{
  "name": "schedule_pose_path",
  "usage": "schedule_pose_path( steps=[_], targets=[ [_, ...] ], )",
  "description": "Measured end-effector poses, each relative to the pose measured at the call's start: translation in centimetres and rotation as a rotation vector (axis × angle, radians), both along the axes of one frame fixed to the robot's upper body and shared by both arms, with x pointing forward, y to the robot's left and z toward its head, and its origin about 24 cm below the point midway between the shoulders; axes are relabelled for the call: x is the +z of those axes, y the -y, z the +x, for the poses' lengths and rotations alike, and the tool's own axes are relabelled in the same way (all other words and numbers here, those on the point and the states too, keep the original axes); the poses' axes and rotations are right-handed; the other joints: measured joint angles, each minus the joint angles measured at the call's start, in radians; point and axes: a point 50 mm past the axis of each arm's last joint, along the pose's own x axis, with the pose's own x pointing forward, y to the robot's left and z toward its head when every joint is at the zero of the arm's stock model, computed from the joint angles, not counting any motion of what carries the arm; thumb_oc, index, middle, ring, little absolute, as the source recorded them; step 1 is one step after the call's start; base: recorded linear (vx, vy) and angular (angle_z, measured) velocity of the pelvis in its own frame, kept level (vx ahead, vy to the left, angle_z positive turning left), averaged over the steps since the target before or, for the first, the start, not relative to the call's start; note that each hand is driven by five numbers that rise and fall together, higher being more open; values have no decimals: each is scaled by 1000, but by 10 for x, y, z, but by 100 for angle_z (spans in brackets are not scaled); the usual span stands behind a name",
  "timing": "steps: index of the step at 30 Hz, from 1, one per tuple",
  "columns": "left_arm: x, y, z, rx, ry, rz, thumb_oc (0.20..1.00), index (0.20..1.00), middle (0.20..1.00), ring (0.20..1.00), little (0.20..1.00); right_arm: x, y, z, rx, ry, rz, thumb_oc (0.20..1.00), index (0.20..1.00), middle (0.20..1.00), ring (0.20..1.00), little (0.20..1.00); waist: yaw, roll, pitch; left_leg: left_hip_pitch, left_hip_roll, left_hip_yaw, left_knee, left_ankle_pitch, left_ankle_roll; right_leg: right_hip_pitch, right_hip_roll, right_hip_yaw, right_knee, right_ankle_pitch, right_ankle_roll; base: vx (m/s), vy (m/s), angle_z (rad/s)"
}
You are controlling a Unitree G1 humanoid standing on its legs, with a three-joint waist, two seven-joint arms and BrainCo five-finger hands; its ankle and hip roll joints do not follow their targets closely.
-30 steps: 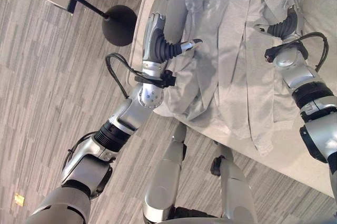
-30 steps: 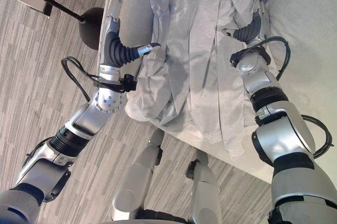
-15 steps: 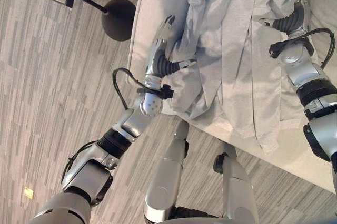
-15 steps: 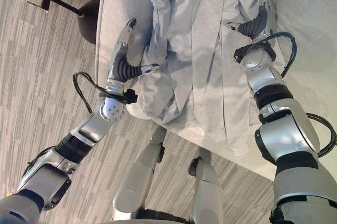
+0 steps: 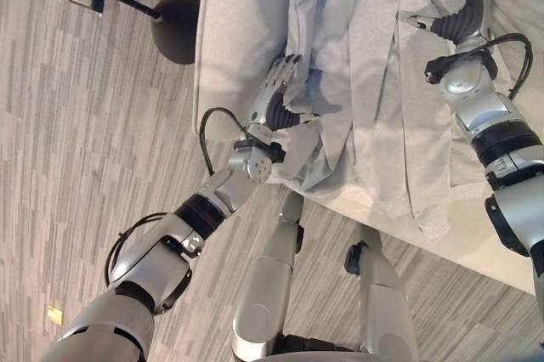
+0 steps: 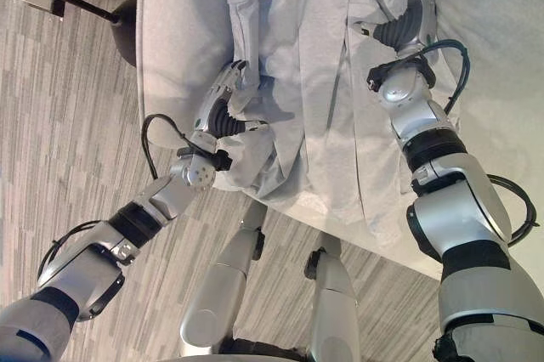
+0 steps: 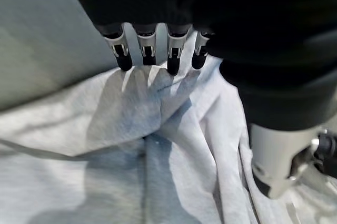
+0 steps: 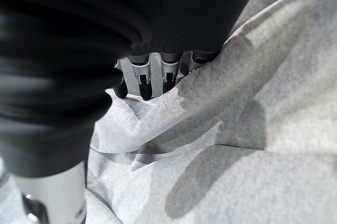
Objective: Hang the clothes on the sofa on the clothes rack.
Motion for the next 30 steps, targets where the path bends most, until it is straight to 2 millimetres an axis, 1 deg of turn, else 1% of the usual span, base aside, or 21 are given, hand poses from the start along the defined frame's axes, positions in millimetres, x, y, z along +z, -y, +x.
schedule_pose_path(
  steps=[3, 5, 8, 10, 12, 15, 17, 18, 19, 20, 22, 24, 27, 30],
  targets=[
    [0, 2, 10, 35, -15, 51, 1000, 1000, 1000, 1000, 1000, 2, -15, 2, 42, 8, 13, 1000, 1000, 1000, 1000, 1000, -23, -1, 0, -1, 3, 1, 0, 0, 0, -2, 2, 1, 0, 1, -1, 2, 11, -3],
    [-1, 2, 11, 47, -18, 51, 1000, 1000, 1000, 1000, 1000, 1, -21, 3, 61, 9, 5, 1000, 1000, 1000, 1000, 1000, -34, -1, 0, -1, 3, 2, 0, 0, 0, -3, 2, 3, 0, 1, -2, 0, 0, 0],
    [2, -5, 19, 97, -21, 81, 1000, 1000, 1000, 1000, 1000, 1, -29, 3, 88, 9, -14, 1000, 1000, 1000, 1000, 1000, -51, -1, 1, -5, 5, 3, 0, 0, 0, -8, 3, 4, 0, 5, -3, 2, 4, -1],
    [7, -10, 25, 136, -2, 110, 1000, 1000, 1000, 1000, 1000, 3, -32, 3, 97, 16, -14, 1000, 1000, 1000, 1000, 1000, -58, -2, 0, -15, 7, 7, 0, 0, 0, -19, 4, 8, 0, 10, -4, 7, 7, -6],
    [17, -21, 32, 198, 27, 140, 1000, 1000, 1000, 1000, 1000, 9, -40, 1, 127, 39, -16, 1000, 1000, 1000, 1000, 1000, -66, -7, 2, -26, 7, 21, 0, 2, 2, -36, 4, 20, 0, 16, -1, 2, 7, -11],
    [31, -33, 34, 245, 77, 142, 1000, 1000, 1000, 1000, 1000, 9, -44, 0, 143, 46, -15, 1000, 1000, 1000, 1000, 1000, -76, -9, 2, -29, 6, 27, 0, 2, 3, -41, 2, 27, 0, 19, -1, 1, -5, -5],
    [41, -38, 32, 256, 125, 110, 1000, 1000, 1000, 1000, 1000, 8, -44, 0, 148, 50, -14, 1000, 1000, 1000, 1000, 1000, -76, -9, 3, -29, 7, 26, 0, 2, 3, -41, 4, 27, 0, 19, -1, 0, 0, 0],
    [44, -38, 29, 248, 146, 101, 1000, 1000, 1000, 1000, 1000, 6, -43, 0, 145, 44, -11, 1000, 1000, 1000, 1000, 1000, -74, -9, 3, -29, 7, 26, 0, 2, 3, -40, 4, 26, 0, 19, -1, -7, -31, 2],
    [50, -36, 22, 229, 186, 30, 1000, 1000, 1000, 1000, 1000, -4, -38, 1, 132, 20, 3, 1000, 1000, 1000, 1000, 1000, -71, -10, 3, -29, 7, 25, 0, 3, 4, -40, 4, 25, 0, 19, -1, -11, -35, 2],
    [52, -38, 18, 228, 206, -15, 1000, 1000, 1000, 1000, 1000, -7, -37, 1, 126, 19, 9, 1000, 1000, 1000, 1000, 1000, -71, -10, 3, -28, 7, 25, 0, 3, 5, -39, 4, 25, 0, 19, -1, -9, -45, 2],
    [48, -40, 8, 226, 229, -102, 1000, 1000, 1000, 1000, 1000, -10, -36, 0, 127, 21, 20, 1000, 1000, 1000, 1000, 1000, -68, -10, 3, -25, 7, 24, 0, 4, 5, -35, 4, 24, 0, 19, -1, -7, -55, 0],
    [41, -39, -1, 222, 237, -178, 1000, 1000, 1000, 1000, 1000, -14, -30, -1, 110, 20, 50, 1000, 1000, 1000, 1000, 1000, -60, -10, 3, -20, 7, 22, 0, 5, 6, -28, 5, 21, 0, 19, -1, -15, -52, 2],
    [30, -39, -8, 232, 224, -238, 1000, 1000, 1000, 1000, 1000, -19, -26, -1, 98, 7, 59, 1000, 1000, 1000, 1000, 1000, -50, -10, 3, -10, 7, 20, 0, 6, 7, -18, 6, 19, 0, 19, -1, -13, -59, 2],
    [26, -38, -8, 237, 212, -246, 1000, 1000, 1000, 1000, 1000, -19, -23, -1, 88, 7, 76, 1000, 1000, 1000, 1000, 1000, -48, -10, 3, -14, 7, 5, 0, 10, 6, -18, 7, 11, 0, 19, -1, -9, -53, 5]
  ],
)
